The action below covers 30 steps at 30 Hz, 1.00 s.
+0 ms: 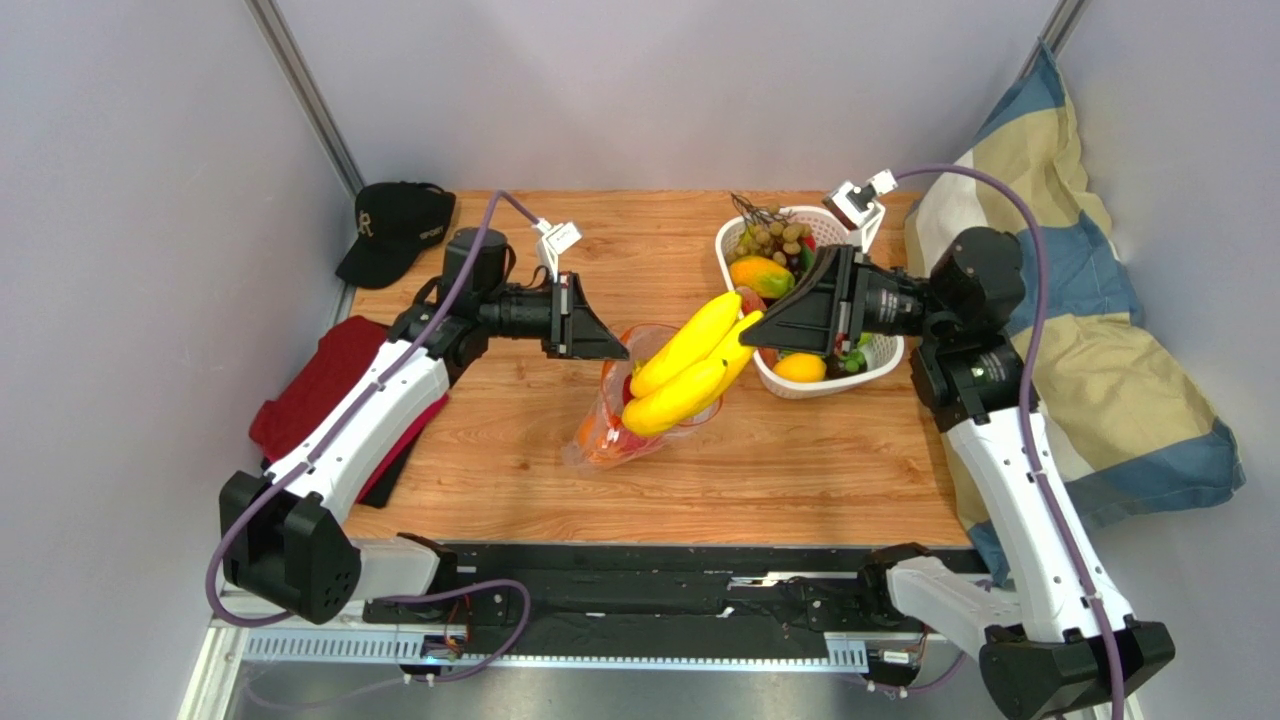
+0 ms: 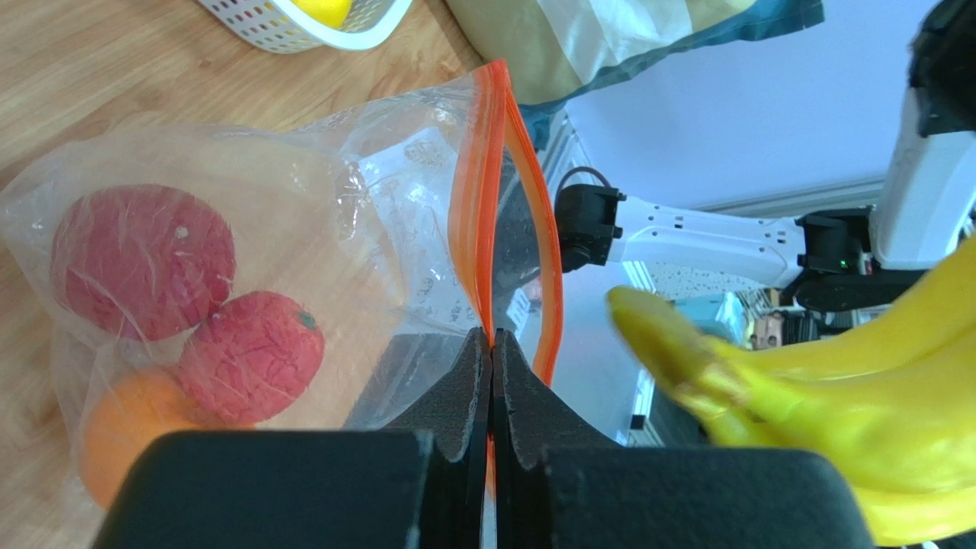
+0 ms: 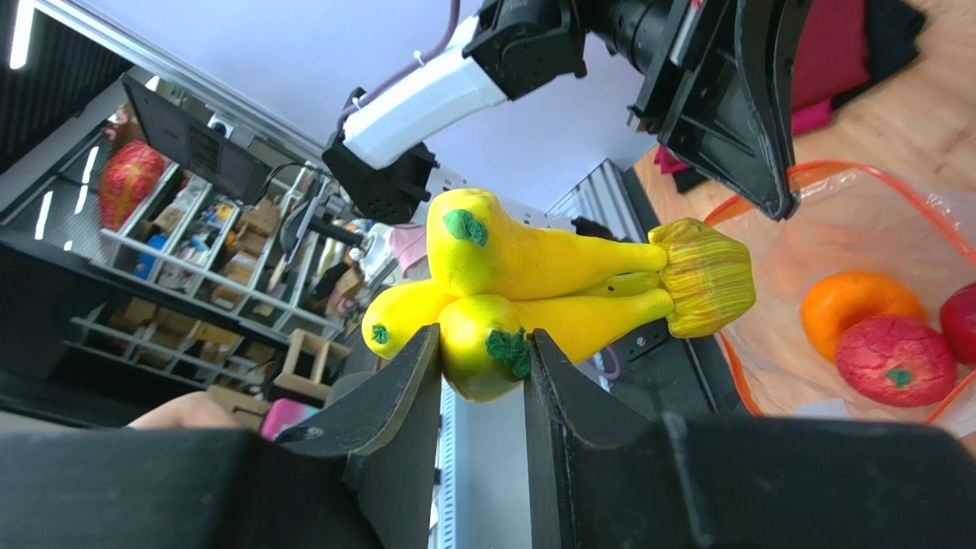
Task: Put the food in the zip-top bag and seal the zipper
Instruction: Place the fake fruit in the zipper food storage bag.
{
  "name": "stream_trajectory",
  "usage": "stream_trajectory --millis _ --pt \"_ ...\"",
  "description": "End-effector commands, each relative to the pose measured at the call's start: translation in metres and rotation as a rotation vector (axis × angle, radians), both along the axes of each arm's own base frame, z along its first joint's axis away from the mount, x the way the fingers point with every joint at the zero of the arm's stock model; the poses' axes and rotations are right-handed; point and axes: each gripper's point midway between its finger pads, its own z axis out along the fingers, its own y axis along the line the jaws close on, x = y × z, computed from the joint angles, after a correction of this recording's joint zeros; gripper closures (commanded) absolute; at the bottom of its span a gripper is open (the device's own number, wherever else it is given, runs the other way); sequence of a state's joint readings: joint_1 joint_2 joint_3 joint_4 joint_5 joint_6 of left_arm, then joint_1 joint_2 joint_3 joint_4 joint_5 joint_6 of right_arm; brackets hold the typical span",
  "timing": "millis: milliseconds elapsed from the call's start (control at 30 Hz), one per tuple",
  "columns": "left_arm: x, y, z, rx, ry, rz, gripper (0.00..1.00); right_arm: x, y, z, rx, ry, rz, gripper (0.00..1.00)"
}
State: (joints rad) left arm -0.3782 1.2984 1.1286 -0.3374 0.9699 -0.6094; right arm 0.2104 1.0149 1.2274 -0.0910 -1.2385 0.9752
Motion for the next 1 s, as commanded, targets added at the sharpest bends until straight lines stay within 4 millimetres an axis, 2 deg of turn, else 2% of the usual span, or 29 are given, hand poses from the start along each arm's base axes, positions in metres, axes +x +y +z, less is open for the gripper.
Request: stream_trajectory --millis 0,167,267,367,400,433,500,567,700,800,933,967 --pt "-0.004 -0.003 0.012 -0.056 -0.034 -0.048 1.00 0.017 0.009 -0.021 -0.006 0.058 -0.005 1.00" --pt "-0.008 -0.003 0.015 -0.078 -0.043 -0.063 1.00 0.040 0.015 -0.050 -0.007 0.131 -0.009 1.00" --pt "-0.010 -0.003 0.016 -0.091 -0.040 -0.073 1.00 0.047 0.022 -0.057 0.012 0.148 -0.001 1.00" --pt "-0.011 -0.004 0.016 -0.093 -0.027 -0.081 1.00 0.050 0.027 -0.068 -0.011 0.124 -0.010 1.00" --pt "-0.011 -0.004 0.015 -0.093 -0.018 -0.088 1.00 0.054 0.028 -0.070 -0.034 0.026 -0.031 1.00" --pt "-0.011 -0.004 0.015 -0.093 -0.015 -0.089 1.00 0.050 0.031 -0.081 -0.075 0.061 -0.028 1.00" --pt "-0.012 -0.004 0.015 -0.095 -0.012 -0.096 1.00 0.050 0.033 -0.089 -0.125 -0.057 -0.041 1.00" --pt "-0.013 -0.004 0.014 -0.098 -0.005 -0.102 1.00 0.046 0.039 -0.100 -0.166 -0.068 -0.040 1.00" --pt "-0.013 -0.006 0.015 -0.112 0.003 -0.118 1.00 0.041 0.053 -0.122 -0.168 -0.003 0.012 1.00" --pt "-0.015 -0.006 0.017 -0.118 0.002 -0.123 1.00 0.041 0.060 -0.130 -0.149 0.054 0.032 1.00" --pt "-0.018 -0.005 0.016 -0.125 0.024 -0.126 1.00 0.047 0.066 -0.122 -0.074 0.089 0.021 1.00" --pt "-0.018 -0.005 0.016 -0.128 0.029 -0.126 1.00 0.046 0.067 -0.124 -0.057 0.176 0.017 1.00"
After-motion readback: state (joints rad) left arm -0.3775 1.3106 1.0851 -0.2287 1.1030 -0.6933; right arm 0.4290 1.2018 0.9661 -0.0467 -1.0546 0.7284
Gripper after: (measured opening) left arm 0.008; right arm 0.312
